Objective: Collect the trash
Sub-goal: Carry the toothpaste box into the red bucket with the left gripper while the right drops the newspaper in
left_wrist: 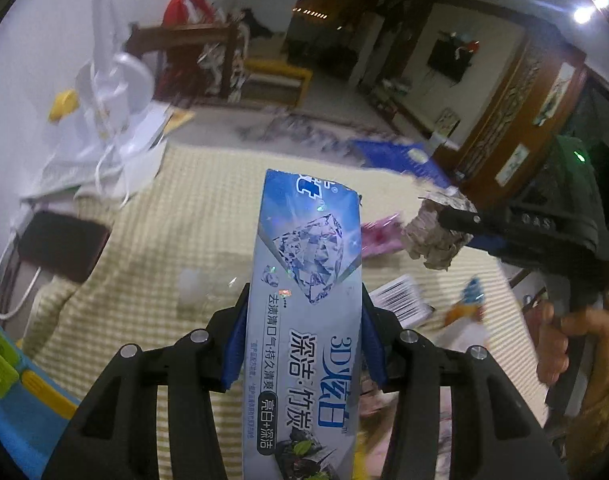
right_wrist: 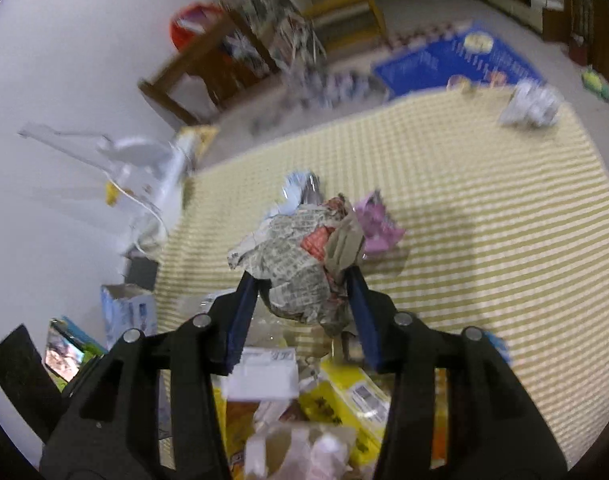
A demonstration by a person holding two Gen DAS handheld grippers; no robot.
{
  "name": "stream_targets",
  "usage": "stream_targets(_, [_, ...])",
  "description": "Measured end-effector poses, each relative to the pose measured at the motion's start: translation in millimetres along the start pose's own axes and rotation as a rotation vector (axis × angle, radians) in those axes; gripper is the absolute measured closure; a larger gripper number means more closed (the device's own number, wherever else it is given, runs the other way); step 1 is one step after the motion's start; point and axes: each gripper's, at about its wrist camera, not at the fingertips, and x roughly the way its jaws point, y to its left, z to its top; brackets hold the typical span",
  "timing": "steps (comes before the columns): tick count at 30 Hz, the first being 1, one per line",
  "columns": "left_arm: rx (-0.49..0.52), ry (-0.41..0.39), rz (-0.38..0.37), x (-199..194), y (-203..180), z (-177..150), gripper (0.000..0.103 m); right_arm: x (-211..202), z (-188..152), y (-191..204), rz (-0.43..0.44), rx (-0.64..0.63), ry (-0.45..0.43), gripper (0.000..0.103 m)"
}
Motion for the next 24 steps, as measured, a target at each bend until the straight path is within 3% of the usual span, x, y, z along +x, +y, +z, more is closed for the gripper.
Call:
stream_targets(3, [0.030,-0.026,-0.038,-10,-25,8,0.057,-42,-7,-2,-0.020,-0.009,-0.088,0.058])
stream_targets(10, [0.157,-0.043,-0.150,-17,-103,17,0.057,-125,-35,-34,-0.171,0.007,-0.250,0.057])
stream_targets(19, [0.294,0.001,-0.322,4,-224,14,0.057,-201,-74,-110,-0.356,0.114,-0.335,0.057])
stream_targets(24, [0.345,0.012,-0.381,9,-282,4,0.057,-236,-84,-156,-0.424,0.162,-0.367,0.056])
